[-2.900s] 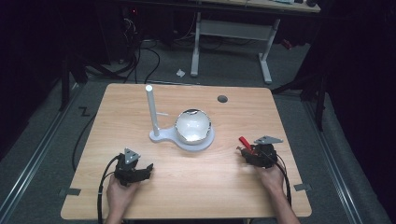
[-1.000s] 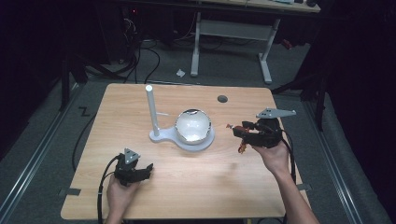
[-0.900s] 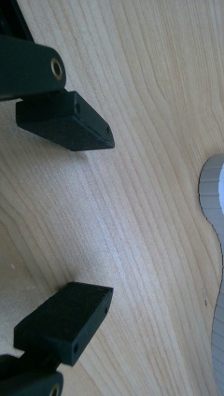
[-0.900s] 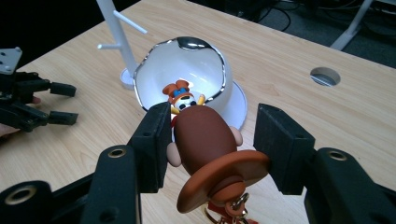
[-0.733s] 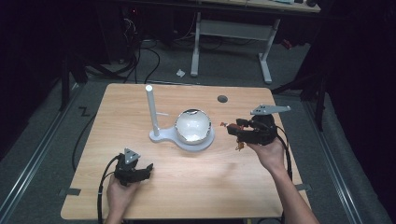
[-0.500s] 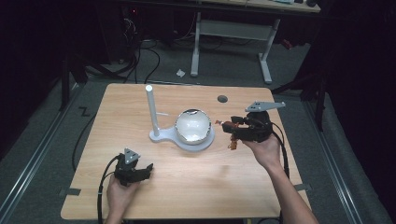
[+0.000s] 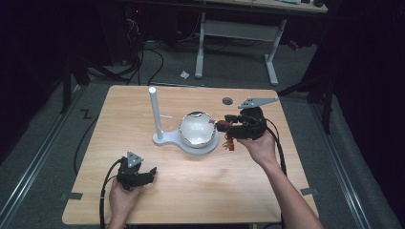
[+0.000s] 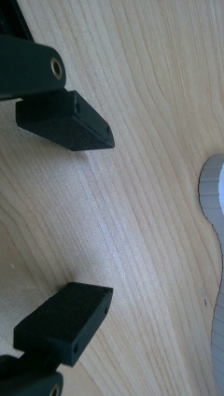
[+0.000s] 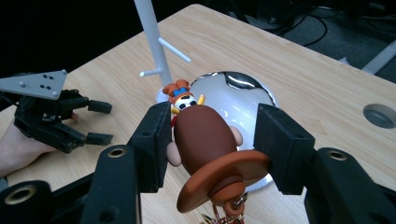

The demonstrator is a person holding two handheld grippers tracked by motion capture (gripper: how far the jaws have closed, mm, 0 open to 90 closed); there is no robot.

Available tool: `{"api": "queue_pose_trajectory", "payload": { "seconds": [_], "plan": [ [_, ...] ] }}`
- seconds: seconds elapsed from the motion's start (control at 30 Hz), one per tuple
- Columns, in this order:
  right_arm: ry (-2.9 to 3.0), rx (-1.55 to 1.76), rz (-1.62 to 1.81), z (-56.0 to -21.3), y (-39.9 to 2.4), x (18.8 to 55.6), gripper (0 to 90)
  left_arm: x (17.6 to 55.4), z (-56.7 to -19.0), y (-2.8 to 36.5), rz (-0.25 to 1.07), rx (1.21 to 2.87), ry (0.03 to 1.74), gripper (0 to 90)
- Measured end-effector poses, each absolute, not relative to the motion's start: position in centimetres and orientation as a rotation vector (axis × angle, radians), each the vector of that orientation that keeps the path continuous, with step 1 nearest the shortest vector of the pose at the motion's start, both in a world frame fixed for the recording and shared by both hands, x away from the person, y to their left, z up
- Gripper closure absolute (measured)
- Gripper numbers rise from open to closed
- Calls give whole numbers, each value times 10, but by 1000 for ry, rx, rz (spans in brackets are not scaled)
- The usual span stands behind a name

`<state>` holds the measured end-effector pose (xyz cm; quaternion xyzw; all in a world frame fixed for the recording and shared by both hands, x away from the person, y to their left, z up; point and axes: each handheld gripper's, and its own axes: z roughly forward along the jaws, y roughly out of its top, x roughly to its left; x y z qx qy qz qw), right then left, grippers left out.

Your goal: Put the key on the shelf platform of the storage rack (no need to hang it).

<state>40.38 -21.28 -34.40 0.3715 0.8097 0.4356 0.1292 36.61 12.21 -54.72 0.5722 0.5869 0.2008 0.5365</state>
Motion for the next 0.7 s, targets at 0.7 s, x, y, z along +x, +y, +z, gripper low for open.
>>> {"api": "queue_pose_trajectory", "payload": {
  "seconds": [0.7],
  "plan": [
    [2390,1004,1288,-328,-166,434,477,367,-547,122,478,1361,1402,242]
  ]
}}
